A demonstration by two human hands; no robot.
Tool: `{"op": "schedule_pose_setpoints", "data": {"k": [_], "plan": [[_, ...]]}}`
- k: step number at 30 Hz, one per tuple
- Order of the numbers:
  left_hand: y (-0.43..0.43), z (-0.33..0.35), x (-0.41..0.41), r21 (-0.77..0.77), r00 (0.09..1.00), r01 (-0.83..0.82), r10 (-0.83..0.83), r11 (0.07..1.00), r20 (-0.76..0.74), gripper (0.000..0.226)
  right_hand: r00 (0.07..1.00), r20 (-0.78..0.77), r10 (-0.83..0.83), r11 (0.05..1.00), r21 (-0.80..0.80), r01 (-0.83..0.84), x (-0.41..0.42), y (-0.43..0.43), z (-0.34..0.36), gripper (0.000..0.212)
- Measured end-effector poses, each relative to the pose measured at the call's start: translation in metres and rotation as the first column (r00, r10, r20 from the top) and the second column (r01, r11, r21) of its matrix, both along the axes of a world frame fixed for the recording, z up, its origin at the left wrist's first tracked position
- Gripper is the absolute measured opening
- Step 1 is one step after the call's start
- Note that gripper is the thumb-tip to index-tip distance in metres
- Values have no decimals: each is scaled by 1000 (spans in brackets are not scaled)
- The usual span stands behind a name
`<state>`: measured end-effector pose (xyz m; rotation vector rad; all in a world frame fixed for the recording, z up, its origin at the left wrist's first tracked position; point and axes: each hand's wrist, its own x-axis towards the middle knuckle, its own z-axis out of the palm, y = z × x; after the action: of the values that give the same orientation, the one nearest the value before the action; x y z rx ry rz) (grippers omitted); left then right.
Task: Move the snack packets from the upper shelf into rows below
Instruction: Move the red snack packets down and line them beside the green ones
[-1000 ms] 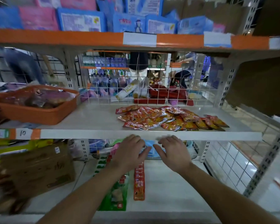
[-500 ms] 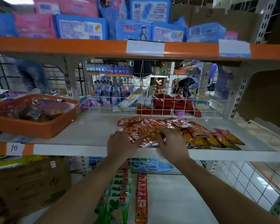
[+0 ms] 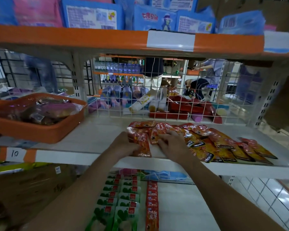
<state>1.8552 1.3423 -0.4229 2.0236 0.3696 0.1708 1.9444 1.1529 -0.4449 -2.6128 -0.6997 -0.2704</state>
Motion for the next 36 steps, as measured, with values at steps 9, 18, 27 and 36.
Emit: {"op": "schedule_pose_setpoints", "data": {"k": [9, 18, 27, 36], "plan": [[-16, 6, 0, -262, 976, 124, -70, 957, 207, 28, 986, 19, -166, 968, 196, 159, -10, 2, 0, 36], [-13, -4, 5, -305, 974, 126, -60, 944, 219, 40, 986, -116, -123, 975, 171, 142, -10, -2, 8, 65], [-13, -3, 2, -233, 956, 223, -165, 947, 244, 58, 988, -141, -63, 992, 99, 77, -12, -12, 33, 44], [-20, 1, -4, -299, 942, 222, -125, 928, 311, 45, 921, -384, 62, 822, 543, 172, -22, -52, 48, 44]]}}
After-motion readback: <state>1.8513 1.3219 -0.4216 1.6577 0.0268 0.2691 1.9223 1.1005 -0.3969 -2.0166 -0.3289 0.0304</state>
